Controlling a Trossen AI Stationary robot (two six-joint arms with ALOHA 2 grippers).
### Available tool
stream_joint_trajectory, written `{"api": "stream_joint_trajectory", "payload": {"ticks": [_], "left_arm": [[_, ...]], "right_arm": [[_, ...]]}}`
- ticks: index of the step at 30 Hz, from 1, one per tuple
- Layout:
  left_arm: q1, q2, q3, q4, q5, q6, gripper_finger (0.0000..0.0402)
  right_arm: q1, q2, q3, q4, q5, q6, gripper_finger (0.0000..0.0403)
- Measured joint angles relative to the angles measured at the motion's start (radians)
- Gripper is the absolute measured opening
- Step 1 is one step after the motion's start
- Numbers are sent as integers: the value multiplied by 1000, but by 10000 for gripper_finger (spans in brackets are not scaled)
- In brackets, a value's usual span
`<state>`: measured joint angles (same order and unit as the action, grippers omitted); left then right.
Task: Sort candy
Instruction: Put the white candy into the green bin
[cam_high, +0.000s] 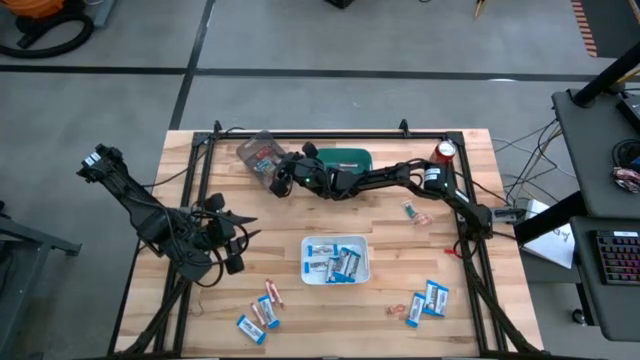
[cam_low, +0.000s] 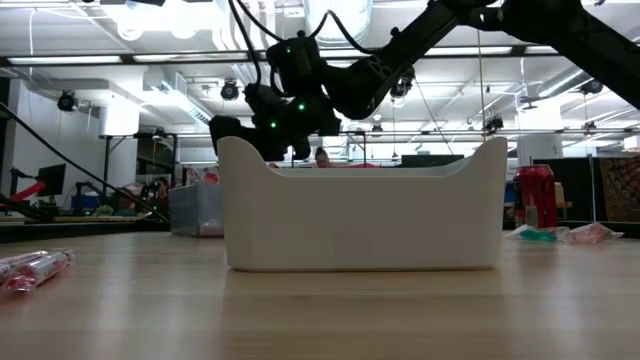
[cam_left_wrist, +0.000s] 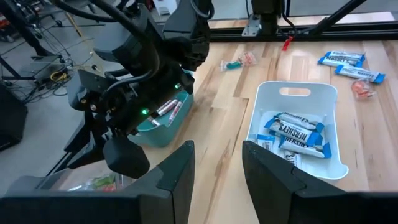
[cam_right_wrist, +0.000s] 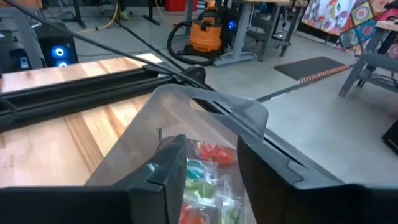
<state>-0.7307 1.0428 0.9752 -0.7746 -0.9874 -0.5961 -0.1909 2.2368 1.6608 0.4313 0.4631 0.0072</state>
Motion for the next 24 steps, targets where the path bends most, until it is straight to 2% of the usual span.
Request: {"api": "stream_joint_trajectory", "payload": {"ticks": [6,11,13,19,24], "left_arm": [[0,3,-2,0,8,-4,119],[0,3,-8,-8,89,-42,119],[0,3,-11,-8,126,-57,119],[-6,3,-23,-4,261,-103,119],[-9,25,-49,15,300,-103,119]], "right_arm": [[5,-4,0,-16,-1,-8,154],[32,-64,0,-101,0,-30,148],[49,-109,0,-214,-6,-19,144],[132,-301,-1,-626,-158,-9,132],[242,-462,-45,-858,-165,-19,119]]}}
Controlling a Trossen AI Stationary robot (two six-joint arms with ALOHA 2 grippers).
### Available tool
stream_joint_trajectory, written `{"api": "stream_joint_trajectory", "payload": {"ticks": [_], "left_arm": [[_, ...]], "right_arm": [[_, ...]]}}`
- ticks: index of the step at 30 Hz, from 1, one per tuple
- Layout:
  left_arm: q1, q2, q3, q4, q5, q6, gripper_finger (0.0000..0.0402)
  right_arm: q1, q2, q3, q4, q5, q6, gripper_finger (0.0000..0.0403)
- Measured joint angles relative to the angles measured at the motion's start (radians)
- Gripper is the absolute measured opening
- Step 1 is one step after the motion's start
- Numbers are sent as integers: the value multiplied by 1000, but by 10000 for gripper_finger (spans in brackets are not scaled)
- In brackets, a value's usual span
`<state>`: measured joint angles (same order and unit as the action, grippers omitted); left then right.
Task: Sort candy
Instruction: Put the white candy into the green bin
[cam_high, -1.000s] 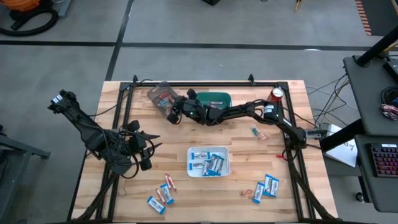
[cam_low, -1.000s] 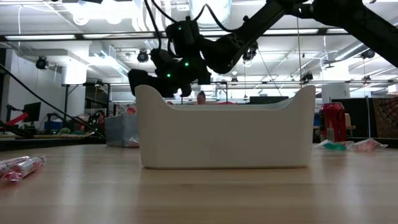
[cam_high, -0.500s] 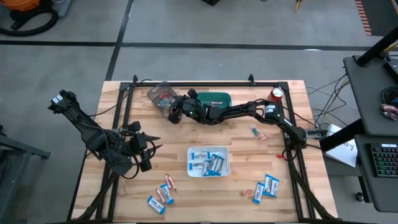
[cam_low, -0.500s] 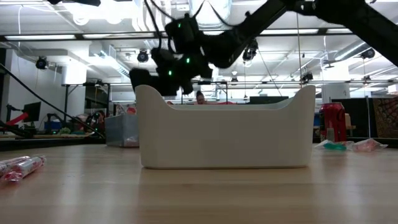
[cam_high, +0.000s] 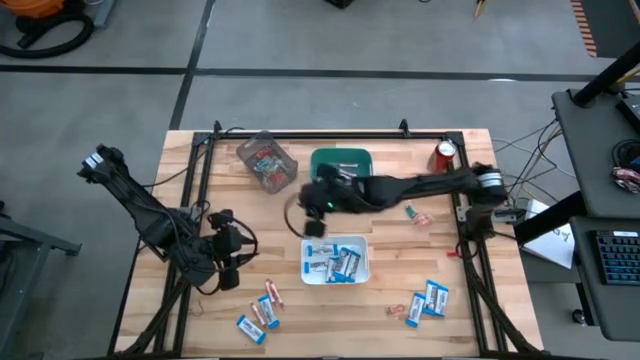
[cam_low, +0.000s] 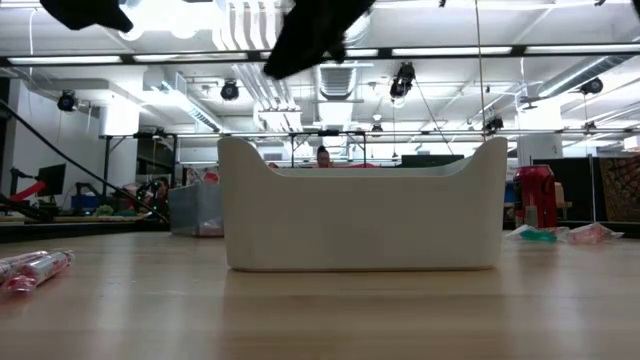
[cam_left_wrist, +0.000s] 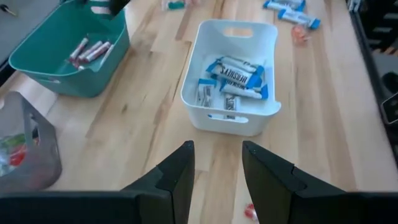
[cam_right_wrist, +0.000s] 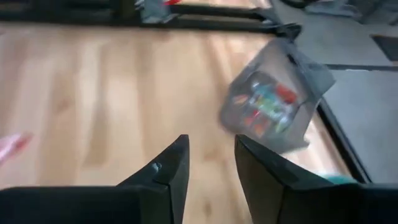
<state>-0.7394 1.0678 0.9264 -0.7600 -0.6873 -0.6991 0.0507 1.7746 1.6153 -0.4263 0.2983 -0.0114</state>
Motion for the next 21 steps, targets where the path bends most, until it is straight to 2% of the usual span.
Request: {"api": "stream_joint_trajectory", "payload": {"ticks": [8,15,18,21], "left_arm": [[0,96,7,71,33,54,119],[-4,182,8,95,181,103,119],[-4,213,8,95,274,103,123],[-6,238,8,95,313,103,135]], "right_arm": [[176,-211,-126,-167,16,82,92],[323,-378,-273,-231,7,169,75],[369,-441,-341,-222,5,234,73],[397,-496,-398,-187,9,295,73]]}}
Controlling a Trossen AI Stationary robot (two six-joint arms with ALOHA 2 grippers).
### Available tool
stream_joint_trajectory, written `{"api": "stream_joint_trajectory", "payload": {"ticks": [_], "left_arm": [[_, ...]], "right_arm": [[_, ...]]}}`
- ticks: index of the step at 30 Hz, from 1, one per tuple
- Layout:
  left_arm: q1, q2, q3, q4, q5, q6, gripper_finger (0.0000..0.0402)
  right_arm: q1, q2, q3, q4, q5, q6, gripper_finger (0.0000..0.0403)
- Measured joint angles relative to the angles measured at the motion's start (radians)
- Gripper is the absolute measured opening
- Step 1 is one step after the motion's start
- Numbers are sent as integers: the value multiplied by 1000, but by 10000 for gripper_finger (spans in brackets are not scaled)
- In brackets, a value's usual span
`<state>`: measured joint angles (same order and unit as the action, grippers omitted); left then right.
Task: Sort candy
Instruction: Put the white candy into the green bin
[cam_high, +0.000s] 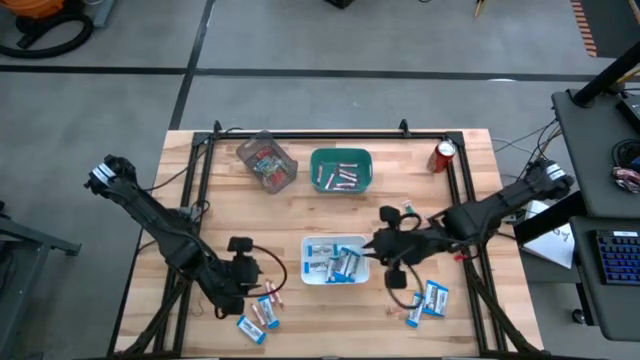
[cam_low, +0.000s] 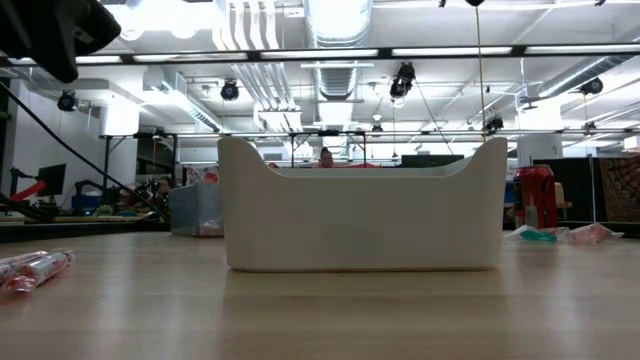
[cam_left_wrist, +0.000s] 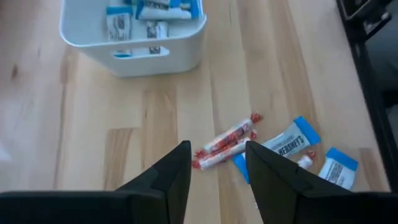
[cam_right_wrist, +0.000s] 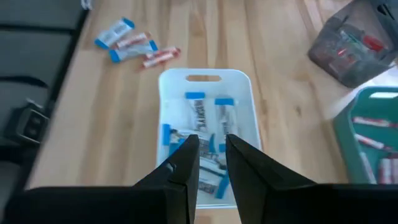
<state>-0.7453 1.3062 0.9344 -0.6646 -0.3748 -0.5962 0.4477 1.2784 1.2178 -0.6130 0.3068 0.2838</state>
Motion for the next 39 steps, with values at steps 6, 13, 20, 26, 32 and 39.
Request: {"api": "stream_joint_trajectory", "payload": {"ticks": [6,13,20,26,32,39], "left_arm": [[-6,65,0,0,39,1,178],[-9,175,0,44,47,116,208],[-6,282,0,69,45,183,203],[-3,313,0,114,-5,215,192],[34,326,-7,202,-9,281,189],[57,343,-16,239,39,326,189]], "right_arm": [[24,-47,-75,49,-2,42,73],[24,-56,-120,49,-1,71,73],[24,-55,-128,51,-1,76,73],[24,-55,-128,57,-1,76,73],[24,-54,-128,72,0,76,73],[24,-53,-128,72,0,84,73]]}}
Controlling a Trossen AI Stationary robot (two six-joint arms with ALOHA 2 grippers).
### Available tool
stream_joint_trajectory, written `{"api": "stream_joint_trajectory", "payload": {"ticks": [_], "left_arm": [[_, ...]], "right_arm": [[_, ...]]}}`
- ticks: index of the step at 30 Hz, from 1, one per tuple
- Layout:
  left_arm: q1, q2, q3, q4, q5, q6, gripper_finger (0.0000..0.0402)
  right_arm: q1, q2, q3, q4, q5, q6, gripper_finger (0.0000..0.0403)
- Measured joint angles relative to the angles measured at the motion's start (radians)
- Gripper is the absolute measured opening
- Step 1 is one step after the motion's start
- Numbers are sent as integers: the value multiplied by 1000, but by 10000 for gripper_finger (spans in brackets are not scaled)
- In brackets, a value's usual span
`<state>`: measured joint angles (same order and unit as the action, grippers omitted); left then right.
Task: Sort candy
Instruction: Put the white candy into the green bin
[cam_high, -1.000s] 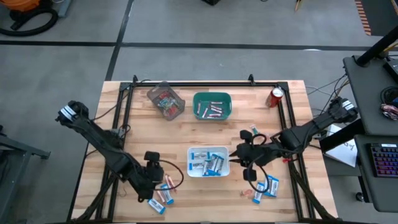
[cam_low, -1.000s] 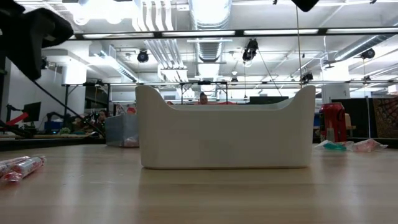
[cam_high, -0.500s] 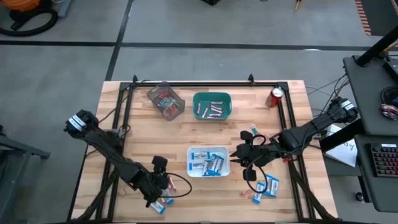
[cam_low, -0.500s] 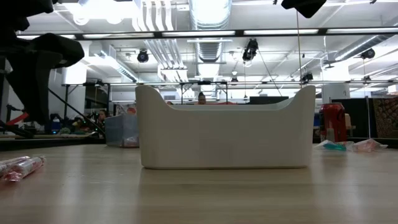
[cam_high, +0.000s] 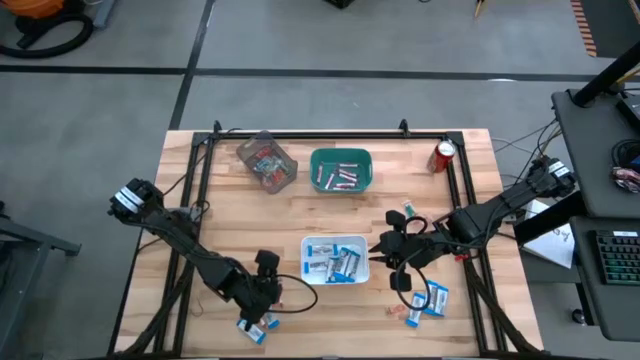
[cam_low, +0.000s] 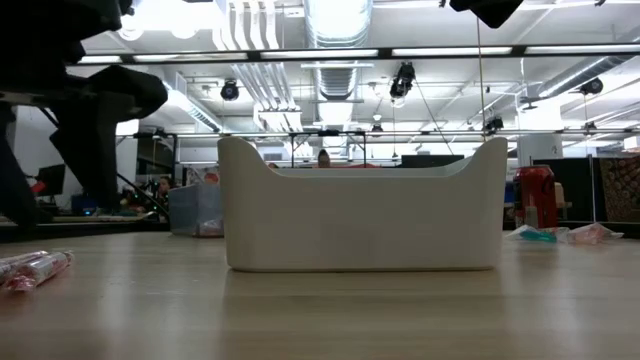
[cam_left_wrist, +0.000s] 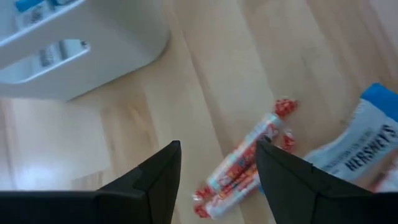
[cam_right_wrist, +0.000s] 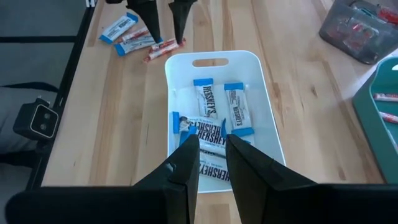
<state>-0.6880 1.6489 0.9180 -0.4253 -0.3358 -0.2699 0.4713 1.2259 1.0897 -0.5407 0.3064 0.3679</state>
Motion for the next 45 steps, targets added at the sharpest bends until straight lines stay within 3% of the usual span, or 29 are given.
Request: {"api": "stream_joint_trajectory", "payload": {"ticks": [21,29,39,45], "left_arm": [[49,17,-142,275,114,3,179],[54,16,-159,278,122,19,134],[55,9,-159,268,119,70,14],[56,-58,-161,210,70,71,10]], "right_arm": [[0,0,0,0,0,25,73],[0,0,0,0,4,26,73],[0,0,0,1,8,26,73],[0,3,-31,85,32,-24,73]]}}
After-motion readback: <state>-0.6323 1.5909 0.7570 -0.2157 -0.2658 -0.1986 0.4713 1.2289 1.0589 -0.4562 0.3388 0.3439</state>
